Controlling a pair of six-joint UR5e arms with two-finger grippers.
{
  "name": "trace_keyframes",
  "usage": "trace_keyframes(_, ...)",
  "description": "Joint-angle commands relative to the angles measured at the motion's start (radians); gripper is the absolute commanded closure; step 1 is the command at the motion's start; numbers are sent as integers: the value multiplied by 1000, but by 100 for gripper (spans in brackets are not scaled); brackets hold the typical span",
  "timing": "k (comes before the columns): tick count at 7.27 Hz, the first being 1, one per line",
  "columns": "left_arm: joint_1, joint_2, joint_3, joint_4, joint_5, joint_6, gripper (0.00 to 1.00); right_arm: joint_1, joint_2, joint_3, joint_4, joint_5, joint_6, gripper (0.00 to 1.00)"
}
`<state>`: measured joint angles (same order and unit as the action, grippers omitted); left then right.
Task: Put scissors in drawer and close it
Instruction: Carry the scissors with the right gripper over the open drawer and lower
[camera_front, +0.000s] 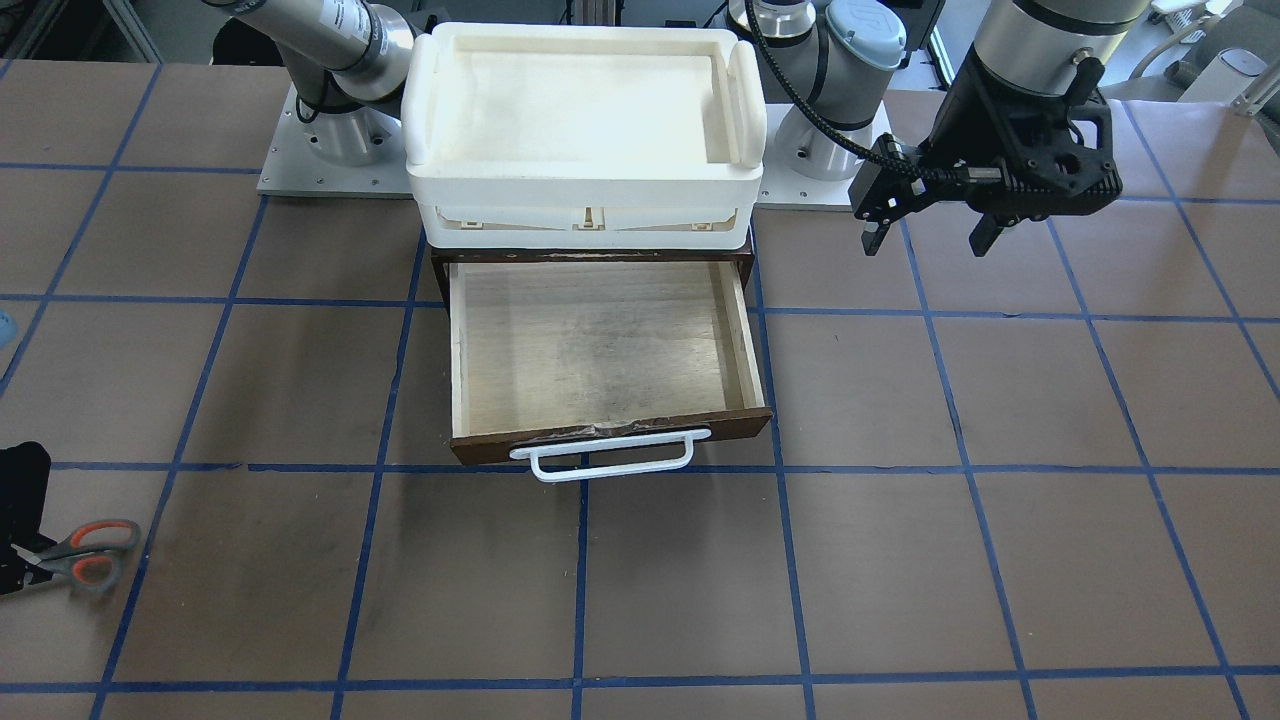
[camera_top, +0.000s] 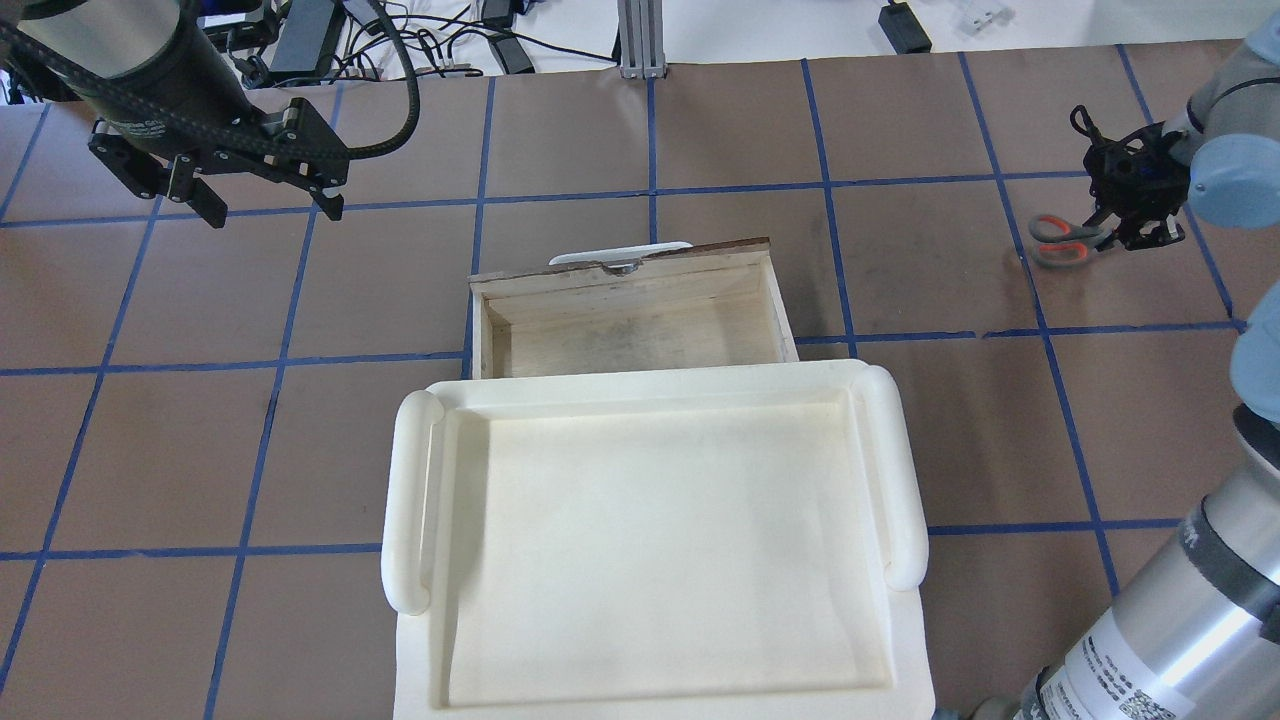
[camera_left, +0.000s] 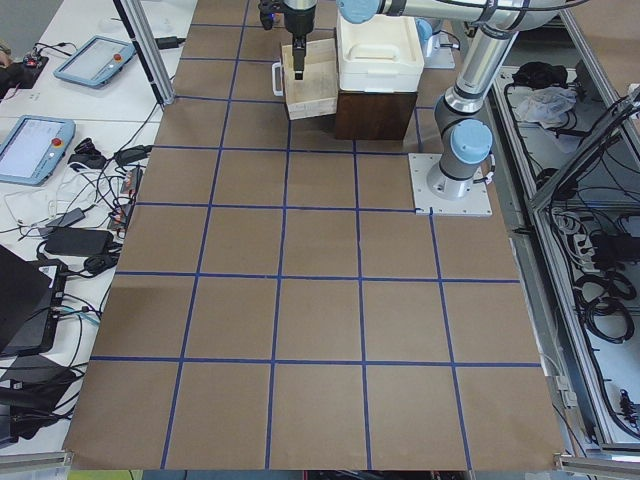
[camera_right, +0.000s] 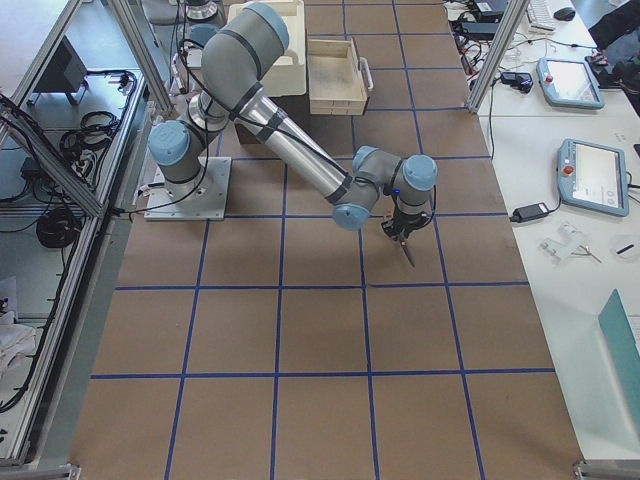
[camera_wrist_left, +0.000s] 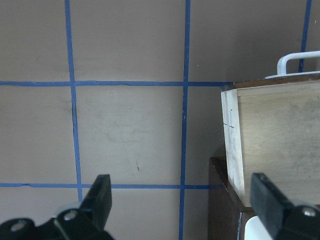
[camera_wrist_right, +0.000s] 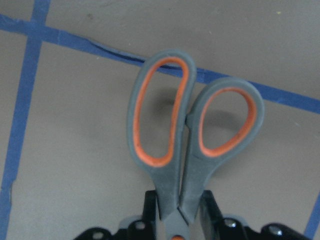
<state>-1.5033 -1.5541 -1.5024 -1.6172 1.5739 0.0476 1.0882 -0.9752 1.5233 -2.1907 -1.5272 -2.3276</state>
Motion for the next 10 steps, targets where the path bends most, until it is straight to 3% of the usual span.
trace_keyframes(1, 0, 0, 1, 0, 0, 0, 0, 51, -104, 0, 46, 1, 16, 100)
trace_keyframes(5, 0, 0, 1, -1, 0, 0, 0, 252, -307, 0, 254, -1, 282, 100)
trace_keyframes(10, 0, 2, 1, -1, 2, 0, 0, 606, -333, 11, 313, -36, 730, 100)
